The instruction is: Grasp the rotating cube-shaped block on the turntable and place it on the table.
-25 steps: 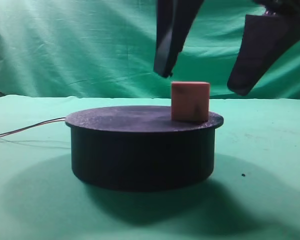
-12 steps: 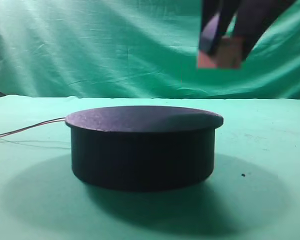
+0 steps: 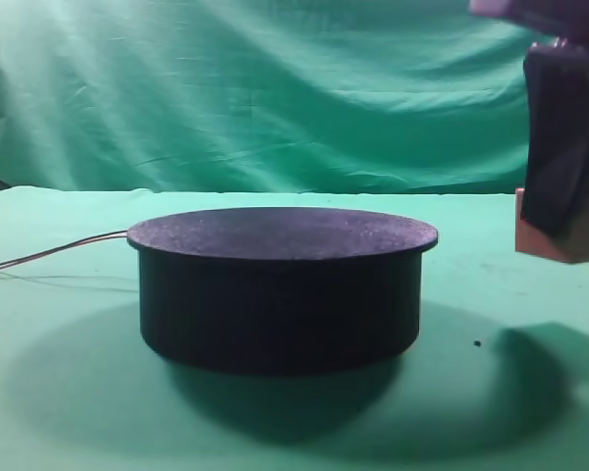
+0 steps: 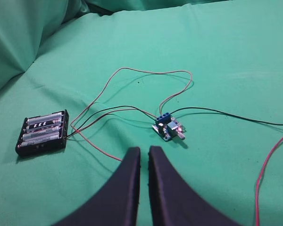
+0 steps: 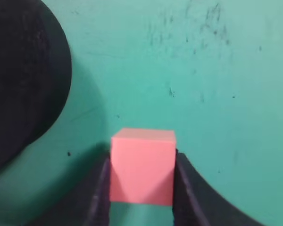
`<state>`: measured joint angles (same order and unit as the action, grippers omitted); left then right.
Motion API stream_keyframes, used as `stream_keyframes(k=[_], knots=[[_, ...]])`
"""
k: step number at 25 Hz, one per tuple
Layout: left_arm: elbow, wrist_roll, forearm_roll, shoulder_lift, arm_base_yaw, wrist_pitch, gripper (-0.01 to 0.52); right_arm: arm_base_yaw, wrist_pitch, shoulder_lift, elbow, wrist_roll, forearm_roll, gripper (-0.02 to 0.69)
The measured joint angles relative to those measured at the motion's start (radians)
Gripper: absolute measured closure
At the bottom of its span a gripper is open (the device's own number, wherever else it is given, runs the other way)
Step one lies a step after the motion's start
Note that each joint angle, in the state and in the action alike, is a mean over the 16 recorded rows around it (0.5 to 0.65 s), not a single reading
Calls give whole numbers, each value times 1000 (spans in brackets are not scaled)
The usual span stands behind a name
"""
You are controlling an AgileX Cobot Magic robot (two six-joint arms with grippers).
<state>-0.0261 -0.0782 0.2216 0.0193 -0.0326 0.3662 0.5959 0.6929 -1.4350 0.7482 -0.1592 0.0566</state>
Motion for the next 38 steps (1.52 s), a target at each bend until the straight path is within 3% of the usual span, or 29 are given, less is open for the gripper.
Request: stream_keyframes(k=[5,14,18,24,38], knots=[[0,0,0,0,0,0,514,0,64,87,30,-27,-10,284],[0,0,0,0,0,0,514,0,147,334,37,-50,-27,568],[0,0,0,0,0,0,514,0,141,427,7,-51,-23,650],[0,0,0,0,0,0,514,0,95,511,-38,-15,-11,665],[0,0,0,0,0,0,514,-70,-55,632,-106,237,-21,665]])
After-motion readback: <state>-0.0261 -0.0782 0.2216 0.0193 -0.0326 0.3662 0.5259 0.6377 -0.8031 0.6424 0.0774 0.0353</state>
